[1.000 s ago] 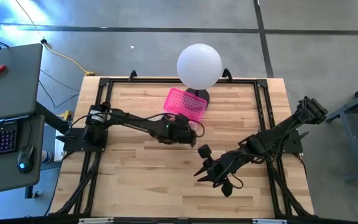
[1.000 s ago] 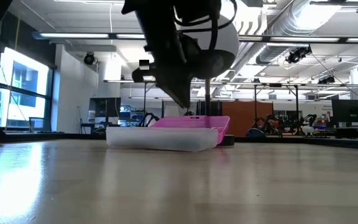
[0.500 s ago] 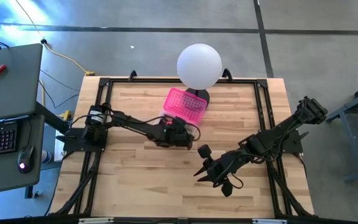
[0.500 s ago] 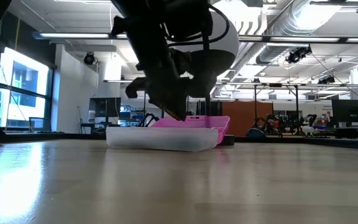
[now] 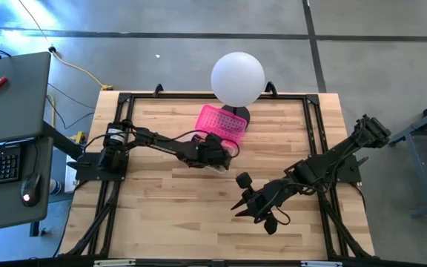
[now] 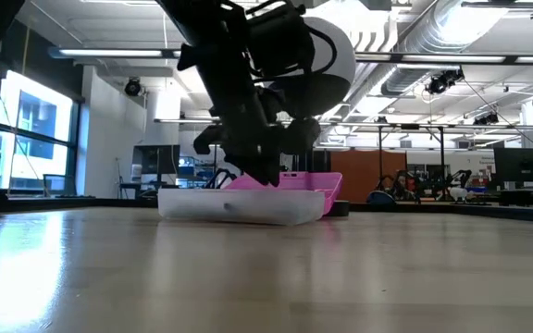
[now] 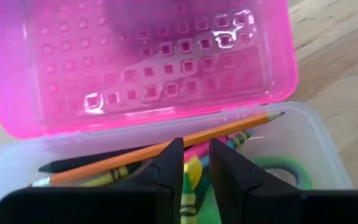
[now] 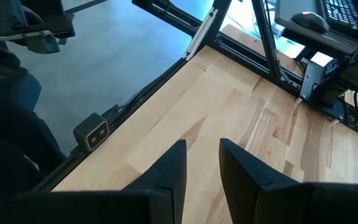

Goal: Pick & place school supplies into a supply box
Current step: Close the pink supply box

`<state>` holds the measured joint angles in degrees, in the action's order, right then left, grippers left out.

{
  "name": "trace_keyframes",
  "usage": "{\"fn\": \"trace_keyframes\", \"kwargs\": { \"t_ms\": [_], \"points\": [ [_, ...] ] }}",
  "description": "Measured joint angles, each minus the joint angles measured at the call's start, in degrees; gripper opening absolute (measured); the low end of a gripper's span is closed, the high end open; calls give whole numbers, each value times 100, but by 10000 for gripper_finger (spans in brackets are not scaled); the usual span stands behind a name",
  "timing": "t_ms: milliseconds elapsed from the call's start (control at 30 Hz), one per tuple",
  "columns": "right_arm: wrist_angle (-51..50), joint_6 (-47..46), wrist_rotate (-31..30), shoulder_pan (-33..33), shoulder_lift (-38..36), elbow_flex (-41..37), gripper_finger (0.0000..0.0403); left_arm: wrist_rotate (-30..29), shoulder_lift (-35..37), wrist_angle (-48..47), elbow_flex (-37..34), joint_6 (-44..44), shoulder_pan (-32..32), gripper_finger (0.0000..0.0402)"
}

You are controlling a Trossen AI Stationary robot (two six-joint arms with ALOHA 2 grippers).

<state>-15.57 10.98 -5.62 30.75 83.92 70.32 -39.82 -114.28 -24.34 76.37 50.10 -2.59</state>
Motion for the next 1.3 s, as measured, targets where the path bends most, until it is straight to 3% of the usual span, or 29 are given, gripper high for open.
{"fn": "trace_keyframes", "kwargs": {
  "t_ms": [333,433,633,833,1133,1300],
  "points": [
    [0,-2,-1,0,0,0,74,237,155,-94,34,-468,-4,135],
    [2,0,1,2,-2,0,74,253,342,-552,288,-504,-4,135],
    [24,0,1,2,0,2,74,-254,940,-2100,874,-502,-4,135],
    [44,-1,0,2,-1,0,74,-446,1565,-2654,1033,-462,-4,135],
    [87,-50,80,0,-1,0,74,-840,2062,-4451,1028,937,-406,135],
    [-822,-179,377,104,-4,0,74,-857,2063,-5638,1024,1923,-715,135]
  ]
}}
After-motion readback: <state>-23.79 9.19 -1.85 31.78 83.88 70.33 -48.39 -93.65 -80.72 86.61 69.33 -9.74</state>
